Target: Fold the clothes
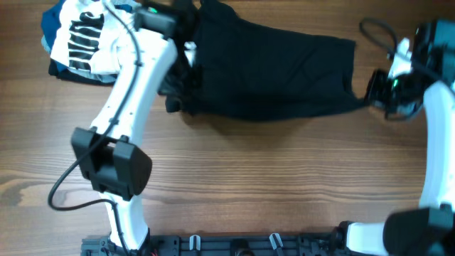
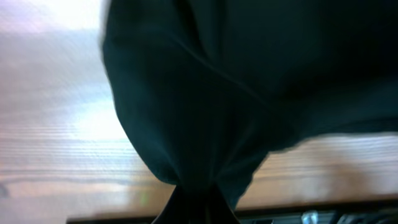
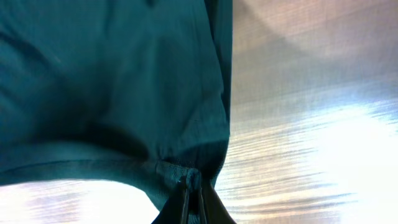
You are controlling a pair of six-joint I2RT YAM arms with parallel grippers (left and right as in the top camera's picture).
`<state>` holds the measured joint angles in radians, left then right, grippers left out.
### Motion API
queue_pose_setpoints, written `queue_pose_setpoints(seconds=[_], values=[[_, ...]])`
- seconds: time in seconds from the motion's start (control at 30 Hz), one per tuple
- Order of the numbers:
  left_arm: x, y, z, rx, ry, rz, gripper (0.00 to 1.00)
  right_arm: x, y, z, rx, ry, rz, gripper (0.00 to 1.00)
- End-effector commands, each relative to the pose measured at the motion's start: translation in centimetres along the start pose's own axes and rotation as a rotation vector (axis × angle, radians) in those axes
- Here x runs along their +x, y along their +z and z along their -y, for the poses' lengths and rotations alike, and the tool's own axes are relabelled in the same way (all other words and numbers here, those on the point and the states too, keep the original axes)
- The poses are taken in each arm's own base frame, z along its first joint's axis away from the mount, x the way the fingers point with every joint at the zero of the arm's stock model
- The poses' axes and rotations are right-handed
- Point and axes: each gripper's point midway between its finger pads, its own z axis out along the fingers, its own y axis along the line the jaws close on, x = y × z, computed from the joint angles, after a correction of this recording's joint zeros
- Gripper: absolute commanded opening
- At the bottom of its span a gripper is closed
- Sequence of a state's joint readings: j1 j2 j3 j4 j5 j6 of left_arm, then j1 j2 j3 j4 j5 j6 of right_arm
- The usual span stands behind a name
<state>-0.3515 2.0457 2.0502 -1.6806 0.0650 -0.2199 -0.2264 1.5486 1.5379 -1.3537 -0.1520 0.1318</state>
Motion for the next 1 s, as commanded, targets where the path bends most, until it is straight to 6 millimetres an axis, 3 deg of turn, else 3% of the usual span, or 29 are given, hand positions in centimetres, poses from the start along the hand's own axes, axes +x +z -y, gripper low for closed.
queue_pose_setpoints(seconds=[0.0, 0.17, 0.33, 0.47, 0.7, 0.97], values=[[2.9, 2.7, 1.2, -0.029, -0.01, -0.109, 0.04, 4.4, 2.6, 1.7, 0.04, 0.059, -0.079, 0.04], [5.3, 7.5, -0.3, -0.151, -0.084, -0.197, 0.04, 8.2, 5.9, 4.2, 0.07, 0.164, -0.174, 0.04], [3.8, 8.1, -1.0, -0.115, -0.137, -0.129, 0.04, 8.9, 7.7, 7.0, 0.081, 0.28, -0.172, 0.04], [0.9, 7.8, -0.3, -0.07, -0.134, 0.006, 0.04, 6.7, 7.7, 8.6, 0.042, 0.356, -0.074, 0.04], [-3.1, 7.5, 0.2, -0.008, -0.152, 0.152, 0.04, 3.7, 7.7, 8.0, -0.034, 0.336, 0.04, 0.04], [-9.2, 4.6, -0.2, 0.091, -0.196, 0.406, 0.04, -1.1, 7.2, 6.2, -0.134, 0.251, 0.22, 0.04]])
